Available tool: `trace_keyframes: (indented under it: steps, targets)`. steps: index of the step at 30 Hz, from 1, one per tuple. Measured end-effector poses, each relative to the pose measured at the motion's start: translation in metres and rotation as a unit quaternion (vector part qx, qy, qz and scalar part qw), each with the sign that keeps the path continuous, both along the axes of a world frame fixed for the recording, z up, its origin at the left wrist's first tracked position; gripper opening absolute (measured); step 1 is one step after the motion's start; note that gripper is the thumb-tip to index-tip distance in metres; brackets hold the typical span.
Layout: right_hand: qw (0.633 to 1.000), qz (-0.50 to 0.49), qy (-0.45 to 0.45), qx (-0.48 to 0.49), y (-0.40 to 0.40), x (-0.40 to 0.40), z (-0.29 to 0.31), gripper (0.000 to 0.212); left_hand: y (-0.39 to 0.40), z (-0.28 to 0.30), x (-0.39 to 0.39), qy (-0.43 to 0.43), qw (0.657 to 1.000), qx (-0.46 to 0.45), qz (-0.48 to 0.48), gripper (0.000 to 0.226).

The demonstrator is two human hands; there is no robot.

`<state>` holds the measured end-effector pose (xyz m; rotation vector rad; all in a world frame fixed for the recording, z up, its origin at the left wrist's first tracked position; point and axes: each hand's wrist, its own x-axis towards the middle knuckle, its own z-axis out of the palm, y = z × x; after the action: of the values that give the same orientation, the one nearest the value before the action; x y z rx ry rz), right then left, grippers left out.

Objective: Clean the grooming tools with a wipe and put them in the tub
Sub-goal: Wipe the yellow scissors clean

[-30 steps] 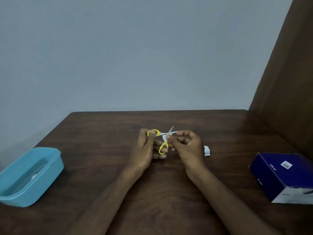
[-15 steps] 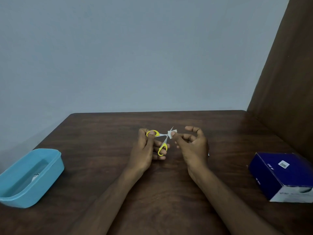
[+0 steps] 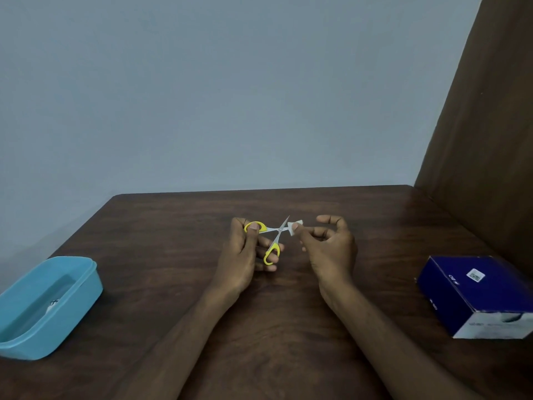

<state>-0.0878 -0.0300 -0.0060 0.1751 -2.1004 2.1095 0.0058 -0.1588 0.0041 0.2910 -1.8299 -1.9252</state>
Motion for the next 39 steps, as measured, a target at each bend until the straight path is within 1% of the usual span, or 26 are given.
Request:
trace_keyframes:
  steps: [3, 5, 7, 9, 12, 14, 16, 17, 20, 22, 26, 28, 31, 32, 34, 36, 39]
  targets:
    - [0.999, 0.026, 0.024, 0.012, -0.002, 0.005, 0.001, 0.048, 0.000, 0.000, 0.001, 0.002, 1.000, -0.007, -0.002, 0.020]
    - [1.000, 0.007, 0.021, 0.011, 0.000, 0.002, 0.002, 0.047, -0.001, -0.001, 0.000, 0.001, 1.000, -0.003, 0.003, 0.020]
    - [0.999, -0.024, 0.021, -0.017, 0.004, -0.001, 0.005, 0.045, -0.002, -0.001, 0.000, -0.006, 1.000, 0.000, 0.011, 0.020]
    - [0.997, -0.034, 0.048, -0.052, 0.007, -0.001, 0.009, 0.044, -0.001, 0.000, -0.001, -0.015, 1.000, 0.005, 0.016, 0.020]
    - [0.993, 0.012, 0.094, -0.070, 0.007, 0.003, 0.013, 0.045, -0.002, 0.001, 0.001, -0.021, 1.000, 0.009, 0.018, 0.019]
    - [0.992, 0.049, 0.112, -0.020, 0.004, 0.003, 0.010, 0.045, -0.002, 0.001, 0.001, -0.020, 1.000, 0.001, 0.013, 0.019]
    - [0.991, 0.055, 0.111, 0.041, 0.002, 0.002, 0.006, 0.044, -0.001, 0.001, 0.001, -0.019, 1.000, -0.011, 0.007, 0.022]
    - [0.992, 0.044, 0.105, 0.047, 0.003, 0.001, 0.006, 0.044, -0.001, 0.000, 0.001, -0.019, 1.000, -0.017, 0.004, 0.023]
    - [0.995, 0.008, 0.093, 0.020, 0.006, -0.005, 0.007, 0.045, -0.001, -0.001, 0.001, -0.021, 0.999, -0.024, 0.003, 0.023]
    - [0.995, 0.024, 0.095, 0.018, 0.006, -0.004, 0.008, 0.046, -0.002, -0.001, 0.001, -0.022, 0.999, -0.027, 0.004, 0.023]
    - [0.990, 0.046, 0.115, 0.066, 0.005, -0.001, 0.007, 0.043, -0.002, -0.001, 0.001, -0.026, 0.999, -0.034, 0.003, 0.023]
    - [0.993, 0.022, 0.104, 0.049, 0.005, -0.004, 0.008, 0.041, -0.001, -0.001, 0.001, -0.026, 0.999, -0.035, 0.004, 0.021]
    - [0.997, -0.006, 0.054, -0.048, 0.008, -0.011, 0.008, 0.030, -0.001, 0.002, 0.002, -0.021, 0.999, -0.023, 0.008, 0.018]
    - [0.996, 0.007, 0.037, -0.075, 0.008, -0.013, 0.008, 0.025, -0.002, 0.003, 0.002, -0.018, 1.000, -0.013, 0.007, 0.018]
    - [0.992, 0.064, 0.003, -0.110, 0.007, -0.015, 0.005, 0.011, -0.002, 0.006, 0.004, -0.012, 1.000, 0.003, 0.001, 0.018]
    - [0.985, 0.126, -0.029, -0.115, 0.004, -0.013, 0.003, 0.001, -0.001, 0.009, 0.007, -0.007, 1.000, 0.015, -0.006, 0.019]
    - [0.971, 0.199, -0.052, -0.121, -0.001, -0.005, 0.003, 0.004, -0.001, 0.011, 0.009, 0.004, 1.000, 0.025, -0.009, 0.020]
